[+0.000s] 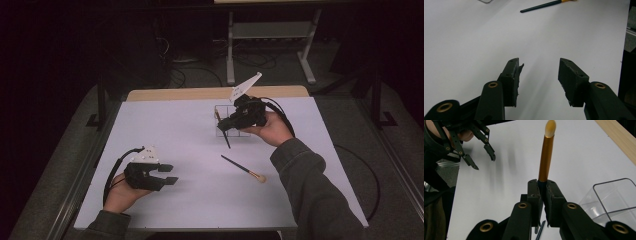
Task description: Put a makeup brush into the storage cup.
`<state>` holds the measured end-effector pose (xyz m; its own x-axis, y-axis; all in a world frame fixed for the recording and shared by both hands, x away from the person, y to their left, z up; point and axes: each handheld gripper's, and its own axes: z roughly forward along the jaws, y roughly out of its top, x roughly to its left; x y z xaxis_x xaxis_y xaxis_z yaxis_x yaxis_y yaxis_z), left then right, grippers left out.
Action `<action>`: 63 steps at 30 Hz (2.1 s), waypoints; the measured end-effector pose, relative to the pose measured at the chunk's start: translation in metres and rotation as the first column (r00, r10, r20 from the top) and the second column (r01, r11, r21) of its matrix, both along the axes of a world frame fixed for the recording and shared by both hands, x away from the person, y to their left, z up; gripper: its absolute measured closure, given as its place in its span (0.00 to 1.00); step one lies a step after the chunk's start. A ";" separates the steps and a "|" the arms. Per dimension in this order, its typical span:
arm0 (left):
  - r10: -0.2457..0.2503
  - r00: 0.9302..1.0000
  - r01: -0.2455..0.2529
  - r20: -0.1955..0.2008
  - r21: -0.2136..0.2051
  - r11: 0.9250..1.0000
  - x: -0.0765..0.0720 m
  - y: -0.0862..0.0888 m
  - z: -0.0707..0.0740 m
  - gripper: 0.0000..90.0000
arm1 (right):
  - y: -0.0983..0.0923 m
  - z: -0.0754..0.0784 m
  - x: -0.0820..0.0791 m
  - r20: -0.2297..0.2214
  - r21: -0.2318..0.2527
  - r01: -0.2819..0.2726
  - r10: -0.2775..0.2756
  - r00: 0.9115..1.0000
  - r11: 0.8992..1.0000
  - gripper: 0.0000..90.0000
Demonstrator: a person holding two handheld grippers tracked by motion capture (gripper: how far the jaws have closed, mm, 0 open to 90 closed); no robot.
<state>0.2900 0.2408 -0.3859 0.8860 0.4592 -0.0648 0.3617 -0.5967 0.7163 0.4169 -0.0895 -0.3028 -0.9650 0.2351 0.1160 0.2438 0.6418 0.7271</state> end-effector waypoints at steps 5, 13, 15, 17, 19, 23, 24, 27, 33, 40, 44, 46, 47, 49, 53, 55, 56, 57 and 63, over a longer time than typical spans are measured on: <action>0.006 1.000 -0.006 -0.002 -0.009 1.000 -0.001 0.001 0.000 0.55 | 0.002 0.003 0.006 0.019 0.004 -0.006 0.006 1.000 1.000 0.92; -0.003 1.000 0.002 0.012 0.008 1.000 -0.003 0.002 0.001 0.55 | 0.005 0.009 0.016 0.013 0.000 -0.003 0.003 1.000 1.000 0.92; 0.000 1.000 0.000 0.015 0.008 1.000 -0.003 0.002 0.002 0.54 | 0.005 0.009 0.019 0.012 0.000 -0.001 0.001 1.000 1.000 0.92; 0.002 1.000 -0.002 0.016 0.005 1.000 -0.003 0.003 0.002 0.54 | 0.005 0.009 0.022 0.011 -0.006 0.002 -0.002 1.000 1.000 0.92; 0.006 1.000 -0.006 0.013 0.005 1.000 -0.003 0.003 0.002 0.54 | 0.005 0.011 0.023 0.006 -0.009 0.010 -0.010 1.000 1.000 0.92; 0.001 1.000 -0.001 0.015 0.006 1.000 -0.003 0.005 0.002 0.54 | 0.005 0.015 0.028 0.018 -0.009 0.013 -0.013 1.000 1.000 0.92; 0.000 1.000 -0.001 0.015 0.004 1.000 -0.003 0.005 0.002 0.54 | 0.005 0.016 0.028 0.014 -0.007 0.019 -0.019 1.000 1.000 0.92; 0.003 1.000 -0.003 0.010 -0.002 1.000 -0.003 0.005 0.002 0.54 | 0.005 0.019 0.032 0.016 -0.013 0.029 -0.028 0.999 1.000 0.92; -0.006 1.000 0.006 0.013 -0.004 1.000 -0.004 0.005 0.003 0.53 | 0.004 0.028 0.040 0.027 -0.009 0.042 -0.041 0.999 0.999 0.92; 0.002 1.000 -0.002 0.003 -0.012 1.000 -0.005 0.006 0.003 0.51 | 0.004 0.033 0.051 0.027 -0.014 0.055 -0.055 0.998 0.998 0.92; -0.003 1.000 0.003 0.006 -0.003 1.000 -0.005 0.006 0.003 0.51 | 0.004 0.037 0.058 0.035 -0.018 0.065 -0.065 0.997 0.998 0.92; -0.009 1.000 0.009 0.013 0.006 1.000 -0.005 0.006 0.002 0.51 | 0.004 0.038 0.061 0.031 -0.009 0.071 -0.071 0.997 0.997 0.92; -0.008 1.000 0.008 0.011 0.007 1.000 -0.005 0.005 0.001 0.51 | 0.004 0.037 0.063 0.037 -0.009 0.073 -0.072 0.997 0.997 0.92; -0.008 1.000 0.008 0.014 0.006 1.000 -0.005 0.005 0.001 0.50 | 0.004 0.037 0.065 0.033 -0.009 0.081 -0.081 0.996 0.997 0.92; -0.005 1.000 0.005 0.012 0.003 1.000 -0.006 0.004 0.002 0.50 | 0.005 0.038 0.070 0.032 -0.009 0.091 -0.090 0.995 0.996 0.92; -0.011 1.000 0.011 0.016 0.013 1.000 -0.005 0.004 0.002 0.50 | 0.006 0.040 0.073 0.033 -0.011 0.092 -0.092 0.995 0.996 0.92; -0.014 1.000 0.013 0.021 0.019 1.000 -0.005 0.003 0.001 0.50 | 0.007 0.042 0.074 0.028 -0.006 0.097 -0.097 0.995 0.995 0.92; -0.014 1.000 0.014 0.021 0.018 1.000 -0.005 0.003 0.001 0.50 | 0.008 0.043 0.076 0.038 -0.007 0.095 -0.095 0.995 0.995 0.92; -0.012 1.000 0.012 0.022 0.009 1.000 -0.006 0.003 0.001 0.50 | 0.012 0.052 0.085 0.058 -0.009 0.111 -0.111 0.992 0.994 0.92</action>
